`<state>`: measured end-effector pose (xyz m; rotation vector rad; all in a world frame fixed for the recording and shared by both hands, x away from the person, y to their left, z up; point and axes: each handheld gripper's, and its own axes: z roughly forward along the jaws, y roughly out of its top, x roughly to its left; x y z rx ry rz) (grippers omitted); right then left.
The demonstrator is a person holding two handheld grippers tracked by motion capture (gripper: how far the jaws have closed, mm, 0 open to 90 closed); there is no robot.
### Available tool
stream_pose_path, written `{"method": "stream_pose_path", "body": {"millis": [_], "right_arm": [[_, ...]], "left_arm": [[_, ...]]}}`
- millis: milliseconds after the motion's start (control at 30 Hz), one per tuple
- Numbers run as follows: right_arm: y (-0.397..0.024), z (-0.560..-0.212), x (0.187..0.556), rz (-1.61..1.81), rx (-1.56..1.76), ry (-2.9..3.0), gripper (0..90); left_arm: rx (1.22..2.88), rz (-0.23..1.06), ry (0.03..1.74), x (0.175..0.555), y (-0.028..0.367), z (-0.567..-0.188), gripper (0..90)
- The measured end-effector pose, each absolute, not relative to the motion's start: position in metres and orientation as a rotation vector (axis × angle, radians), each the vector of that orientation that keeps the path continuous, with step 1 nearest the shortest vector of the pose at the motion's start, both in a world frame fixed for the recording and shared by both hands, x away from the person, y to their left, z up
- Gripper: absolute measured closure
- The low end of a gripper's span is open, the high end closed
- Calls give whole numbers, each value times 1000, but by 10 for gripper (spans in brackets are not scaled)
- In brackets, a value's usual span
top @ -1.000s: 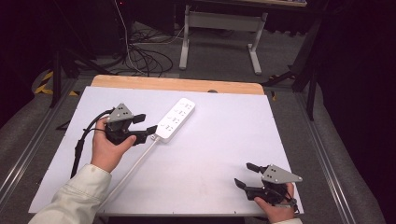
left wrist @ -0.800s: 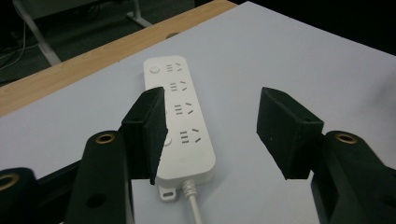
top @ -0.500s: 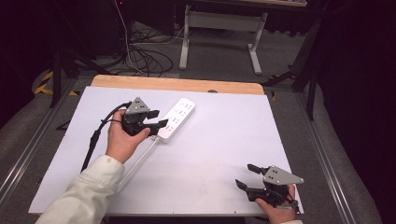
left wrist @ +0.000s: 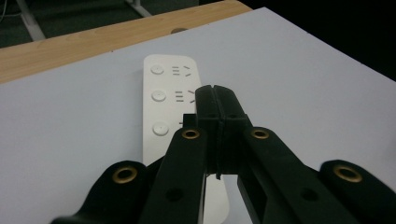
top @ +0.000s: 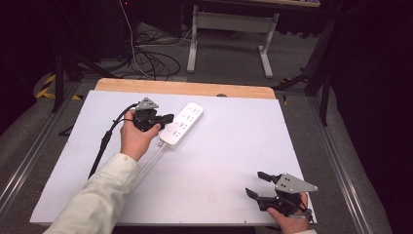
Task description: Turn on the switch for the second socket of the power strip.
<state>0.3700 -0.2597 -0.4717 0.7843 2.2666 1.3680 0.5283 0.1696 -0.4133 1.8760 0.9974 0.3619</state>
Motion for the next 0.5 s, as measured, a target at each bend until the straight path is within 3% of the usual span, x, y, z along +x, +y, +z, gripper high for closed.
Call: {"method": "stream_pose_path", "body": {"millis": [500], "right_arm": [[-260,-472,370,1374,791,2270,292]], "left_arm": [[1837,347,1089,557,165,-438,899]]}}
